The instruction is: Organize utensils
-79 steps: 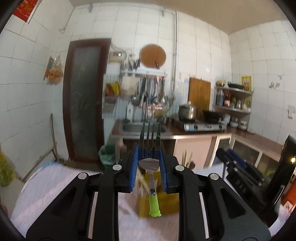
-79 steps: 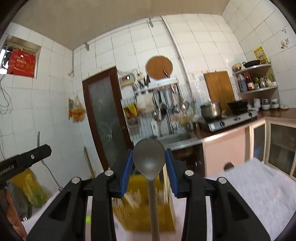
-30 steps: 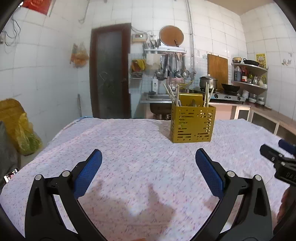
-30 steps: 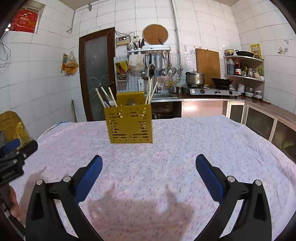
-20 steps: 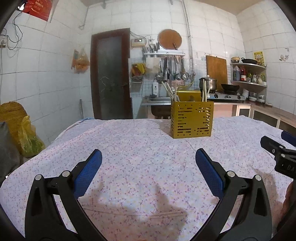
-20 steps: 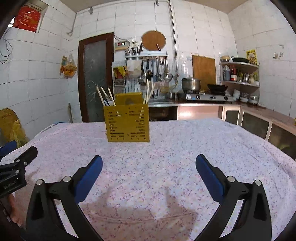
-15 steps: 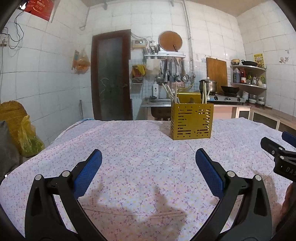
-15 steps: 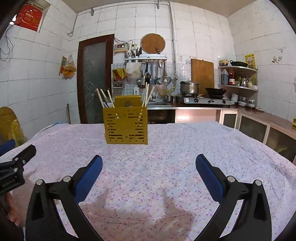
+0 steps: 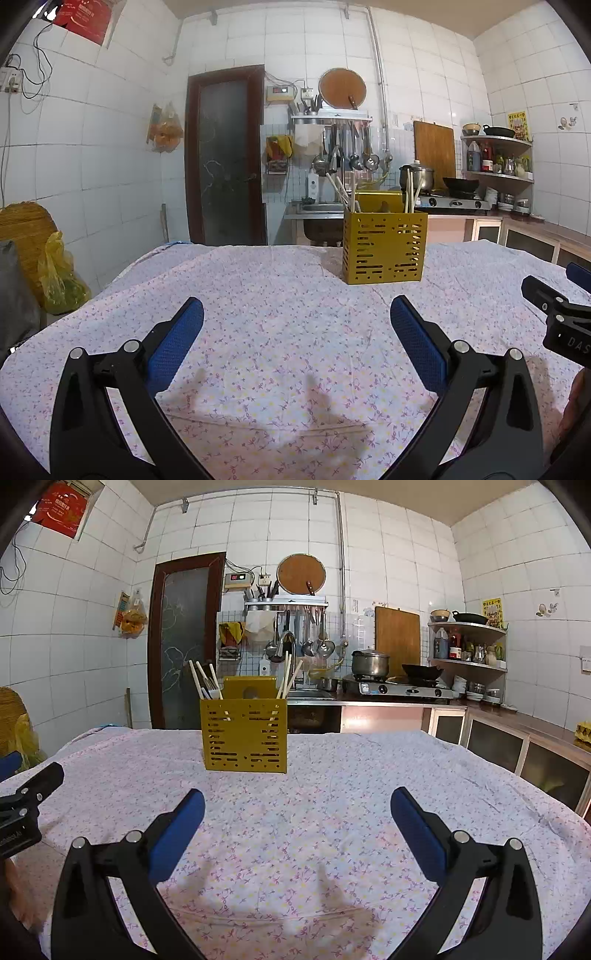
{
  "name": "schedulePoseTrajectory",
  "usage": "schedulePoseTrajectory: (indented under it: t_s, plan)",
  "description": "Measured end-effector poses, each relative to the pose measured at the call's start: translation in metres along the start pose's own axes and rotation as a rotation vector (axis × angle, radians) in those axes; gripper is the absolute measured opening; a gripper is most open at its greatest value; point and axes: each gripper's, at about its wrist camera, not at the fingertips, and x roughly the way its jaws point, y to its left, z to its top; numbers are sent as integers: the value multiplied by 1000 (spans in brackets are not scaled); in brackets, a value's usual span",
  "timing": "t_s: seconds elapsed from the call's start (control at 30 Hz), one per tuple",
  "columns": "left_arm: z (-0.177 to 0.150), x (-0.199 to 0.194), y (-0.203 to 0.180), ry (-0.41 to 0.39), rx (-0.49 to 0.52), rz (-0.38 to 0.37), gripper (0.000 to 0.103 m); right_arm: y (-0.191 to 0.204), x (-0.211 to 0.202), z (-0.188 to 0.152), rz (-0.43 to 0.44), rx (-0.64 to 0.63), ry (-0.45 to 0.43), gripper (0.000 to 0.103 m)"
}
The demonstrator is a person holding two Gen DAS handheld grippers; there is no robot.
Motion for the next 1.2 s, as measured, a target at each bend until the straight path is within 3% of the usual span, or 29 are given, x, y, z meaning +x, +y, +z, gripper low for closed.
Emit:
schedulePoseTrajectory:
  t_s: [1.2]
  plan:
    - [0,-4,0,-4,3,-2,98,-3,-3,2,-5,-3,-7,98]
